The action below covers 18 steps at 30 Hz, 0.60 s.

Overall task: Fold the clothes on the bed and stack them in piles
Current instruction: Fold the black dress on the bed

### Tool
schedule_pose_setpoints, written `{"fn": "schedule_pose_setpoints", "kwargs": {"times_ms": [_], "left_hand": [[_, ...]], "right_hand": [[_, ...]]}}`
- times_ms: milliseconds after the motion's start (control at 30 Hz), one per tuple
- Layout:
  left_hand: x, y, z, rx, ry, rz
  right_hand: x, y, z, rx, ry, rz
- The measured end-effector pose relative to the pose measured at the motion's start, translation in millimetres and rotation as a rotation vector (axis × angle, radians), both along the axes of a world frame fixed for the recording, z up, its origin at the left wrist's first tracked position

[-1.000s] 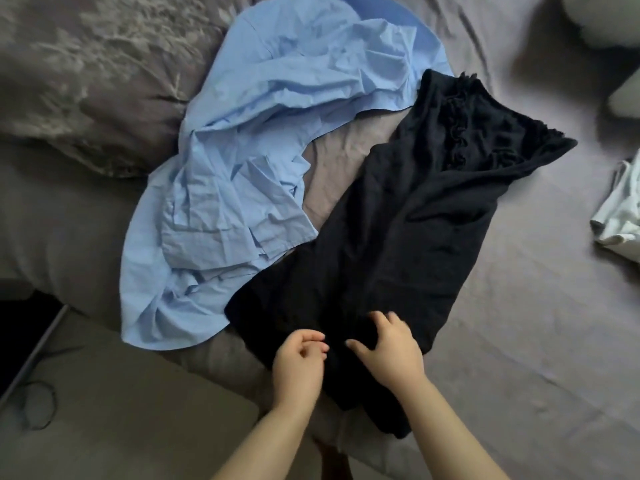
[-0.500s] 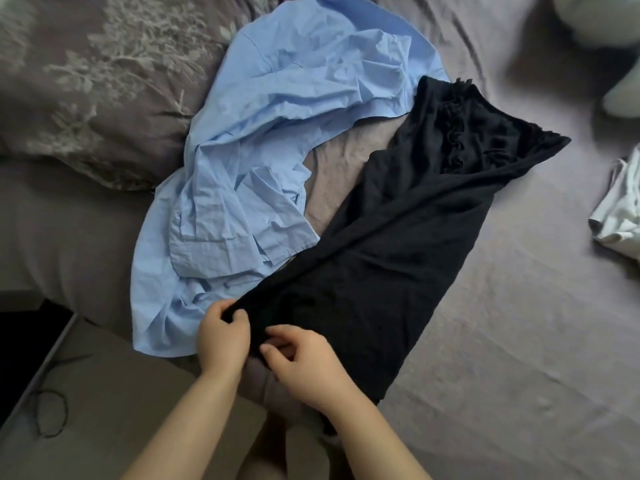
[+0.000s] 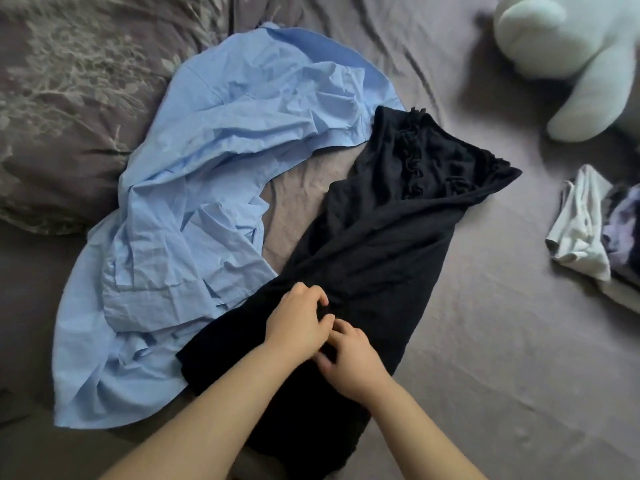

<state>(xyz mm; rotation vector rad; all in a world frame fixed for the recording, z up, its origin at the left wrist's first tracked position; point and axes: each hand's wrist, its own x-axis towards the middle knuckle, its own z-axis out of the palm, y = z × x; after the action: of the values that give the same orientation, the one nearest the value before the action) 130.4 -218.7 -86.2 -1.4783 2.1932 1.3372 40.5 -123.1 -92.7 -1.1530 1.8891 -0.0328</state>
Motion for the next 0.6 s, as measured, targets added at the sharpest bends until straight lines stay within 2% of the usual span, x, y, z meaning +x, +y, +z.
{"fn": "schedule_pose_setpoints", "kwargs": {"times_ms": [67,100,167,267,333,433,533,600], "left_hand": [[-26,-21,-5,0.164,-0.13,-0.009],[-38,-28,-7,0.171,-0.189,-0.037],[-62,-33,-7,0.039,-0.233,-0.114],[-97,-32,-4,-0.292,-0.094,-0.187],[-118,-33,-6,-0.353,-0.088,-0.243],[-134,-37,-16,-0.404,-0.213,-0.278],[-134,-40,-27,-0.524,-0.073,-0.079],[-131,-42,-31,-0.569,0.047,0.096]], "right_hand": [[-41,-20,10,-0.067,-0.07,-0.275],[-65,-30,13,-0.124,-0.027,-0.407],[-115,-48,15,-0.219,0.123,-0.619],[-188,-77,14,-0.338,0.18,-0.881],[-230,-95,11,-0.415,0.185,-0.946],[-282,-115,0,-0.373,0.164,-0.959],[-314,-130,-15,-0.269,0.015,-1.107],[-321,-137,-19,-0.232,0.192,-1.045]]}}
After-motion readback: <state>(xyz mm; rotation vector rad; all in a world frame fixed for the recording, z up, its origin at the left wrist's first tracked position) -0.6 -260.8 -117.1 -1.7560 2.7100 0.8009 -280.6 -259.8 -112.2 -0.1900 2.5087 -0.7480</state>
